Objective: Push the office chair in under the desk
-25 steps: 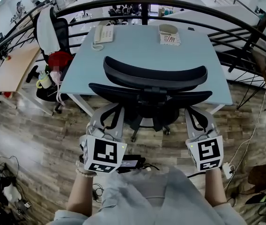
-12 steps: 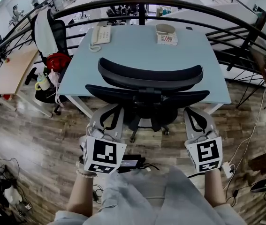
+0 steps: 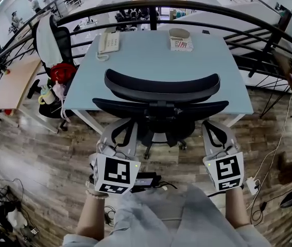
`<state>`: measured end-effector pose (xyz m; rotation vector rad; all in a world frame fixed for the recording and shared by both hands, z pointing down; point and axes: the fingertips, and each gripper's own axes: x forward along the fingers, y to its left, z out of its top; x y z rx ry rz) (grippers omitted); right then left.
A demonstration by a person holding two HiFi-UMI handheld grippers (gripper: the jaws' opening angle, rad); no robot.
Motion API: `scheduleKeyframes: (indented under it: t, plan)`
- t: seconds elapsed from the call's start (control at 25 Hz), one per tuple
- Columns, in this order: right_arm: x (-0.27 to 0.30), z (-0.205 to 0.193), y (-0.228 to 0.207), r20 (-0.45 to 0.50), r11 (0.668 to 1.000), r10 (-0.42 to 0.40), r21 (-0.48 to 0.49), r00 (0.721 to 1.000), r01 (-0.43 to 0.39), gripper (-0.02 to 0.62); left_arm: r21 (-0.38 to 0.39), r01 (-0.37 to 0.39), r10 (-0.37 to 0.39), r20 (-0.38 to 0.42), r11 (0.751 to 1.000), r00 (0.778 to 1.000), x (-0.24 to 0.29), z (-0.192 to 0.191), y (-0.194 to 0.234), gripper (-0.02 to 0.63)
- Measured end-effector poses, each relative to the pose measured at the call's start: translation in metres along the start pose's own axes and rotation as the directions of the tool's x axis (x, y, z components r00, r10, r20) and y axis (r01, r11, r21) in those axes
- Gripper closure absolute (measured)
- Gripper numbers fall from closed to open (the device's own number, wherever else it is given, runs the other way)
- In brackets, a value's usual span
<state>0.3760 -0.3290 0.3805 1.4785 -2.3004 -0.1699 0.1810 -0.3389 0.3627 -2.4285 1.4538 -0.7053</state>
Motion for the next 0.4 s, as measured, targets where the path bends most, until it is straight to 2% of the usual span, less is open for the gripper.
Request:
scheduleKeyframes:
  t: [0.4]
  plan:
    - [-0.0017,-0.0079,0.0018,-0.012,1.000,-0.006,-0.002,1.000,0.006,0.588,-0.010,0.007,-0.008,-0.020,1.000,1.000,-0.0043,-0.0095,-0.0042,0.601]
